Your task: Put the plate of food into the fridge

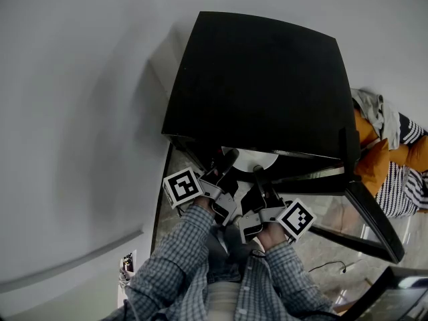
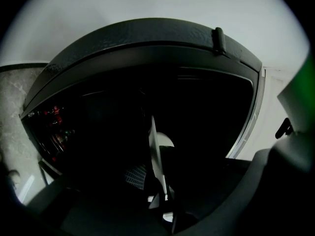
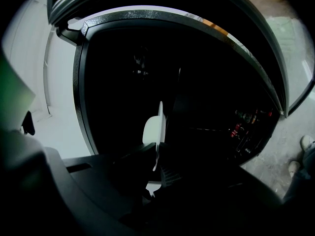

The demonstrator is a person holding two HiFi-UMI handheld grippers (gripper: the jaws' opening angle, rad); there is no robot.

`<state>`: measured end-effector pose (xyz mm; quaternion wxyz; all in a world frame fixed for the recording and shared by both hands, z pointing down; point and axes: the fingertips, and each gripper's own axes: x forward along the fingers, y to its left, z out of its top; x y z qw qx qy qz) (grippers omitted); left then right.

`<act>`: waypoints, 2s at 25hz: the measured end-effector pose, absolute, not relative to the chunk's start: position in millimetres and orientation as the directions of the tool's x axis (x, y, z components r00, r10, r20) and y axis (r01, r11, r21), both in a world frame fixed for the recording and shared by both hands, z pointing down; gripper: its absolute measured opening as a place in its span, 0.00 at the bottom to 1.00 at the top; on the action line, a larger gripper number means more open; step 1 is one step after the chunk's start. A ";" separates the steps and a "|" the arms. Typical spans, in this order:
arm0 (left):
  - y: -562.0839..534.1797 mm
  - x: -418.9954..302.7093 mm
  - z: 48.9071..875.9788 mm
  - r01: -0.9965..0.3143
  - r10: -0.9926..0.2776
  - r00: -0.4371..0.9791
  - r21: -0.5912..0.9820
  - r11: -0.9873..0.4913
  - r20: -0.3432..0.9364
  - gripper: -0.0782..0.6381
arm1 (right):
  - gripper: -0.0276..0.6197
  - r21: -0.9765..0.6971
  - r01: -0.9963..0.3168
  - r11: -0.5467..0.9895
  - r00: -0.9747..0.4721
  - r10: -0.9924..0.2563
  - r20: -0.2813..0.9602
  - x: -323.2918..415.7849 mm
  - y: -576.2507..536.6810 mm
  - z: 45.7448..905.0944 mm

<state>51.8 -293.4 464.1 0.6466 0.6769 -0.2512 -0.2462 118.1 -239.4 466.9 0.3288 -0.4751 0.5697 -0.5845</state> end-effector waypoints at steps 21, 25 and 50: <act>-263.5 28.7 472.7 -0.002 -0.681 0.732 1.000 0.020 0.015 0.24 | 0.08 -0.965 -0.225 -0.136 -0.316 -0.926 0.204 125.1 -280.8 470.0; -261.6 26.0 471.6 -0.008 -0.682 0.731 1.000 0.013 0.015 0.24 | 0.08 -0.969 -0.213 -0.126 -0.316 -0.929 0.190 125.3 -286.5 469.1; -254.3 25.6 464.8 0.007 -0.658 0.752 1.000 -0.017 -0.017 0.24 | 0.27 -0.919 -0.394 -0.020 -0.401 -0.896 0.192 122.4 -286.5 457.4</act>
